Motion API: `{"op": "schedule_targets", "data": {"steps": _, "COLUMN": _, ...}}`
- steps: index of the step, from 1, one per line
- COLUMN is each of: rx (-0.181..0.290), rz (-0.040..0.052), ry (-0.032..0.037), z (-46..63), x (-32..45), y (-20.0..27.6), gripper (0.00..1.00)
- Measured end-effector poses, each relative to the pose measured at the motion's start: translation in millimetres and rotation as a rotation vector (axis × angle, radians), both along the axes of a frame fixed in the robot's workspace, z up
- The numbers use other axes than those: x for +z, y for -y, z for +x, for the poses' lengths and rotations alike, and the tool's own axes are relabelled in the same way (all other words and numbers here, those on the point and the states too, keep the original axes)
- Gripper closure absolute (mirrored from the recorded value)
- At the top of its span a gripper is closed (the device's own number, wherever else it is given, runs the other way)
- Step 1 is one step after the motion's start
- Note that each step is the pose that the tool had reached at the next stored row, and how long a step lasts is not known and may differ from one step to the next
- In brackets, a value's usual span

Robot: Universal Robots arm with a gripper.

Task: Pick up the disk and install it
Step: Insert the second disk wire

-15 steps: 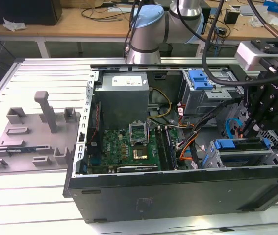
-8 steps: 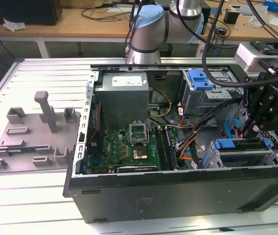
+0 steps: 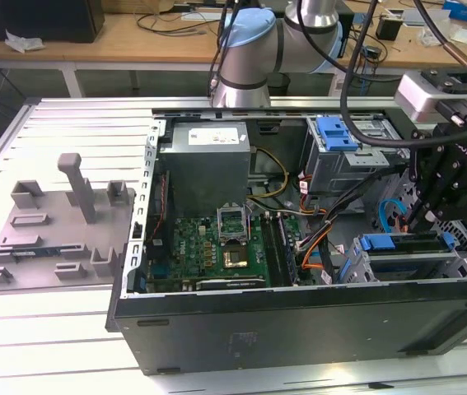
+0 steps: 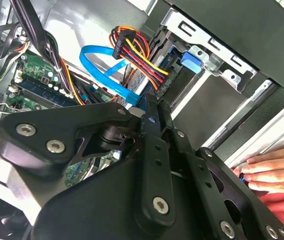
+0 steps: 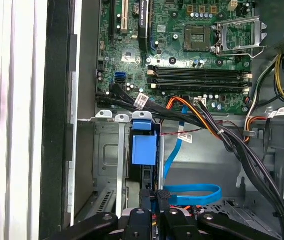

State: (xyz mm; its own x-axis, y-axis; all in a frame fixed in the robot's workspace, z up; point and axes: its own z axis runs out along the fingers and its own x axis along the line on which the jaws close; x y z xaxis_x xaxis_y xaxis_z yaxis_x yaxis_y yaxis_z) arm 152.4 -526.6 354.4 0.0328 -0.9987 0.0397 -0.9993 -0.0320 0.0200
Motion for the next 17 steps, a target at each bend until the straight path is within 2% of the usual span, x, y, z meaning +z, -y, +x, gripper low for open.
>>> {"op": "schedule_targets", "data": {"steps": 17, "rx": 0.0, "rz": 0.0001, "ry": 0.0, "z": 0.5, "x": -3.2, "y": 0.9, "gripper": 0.84}}
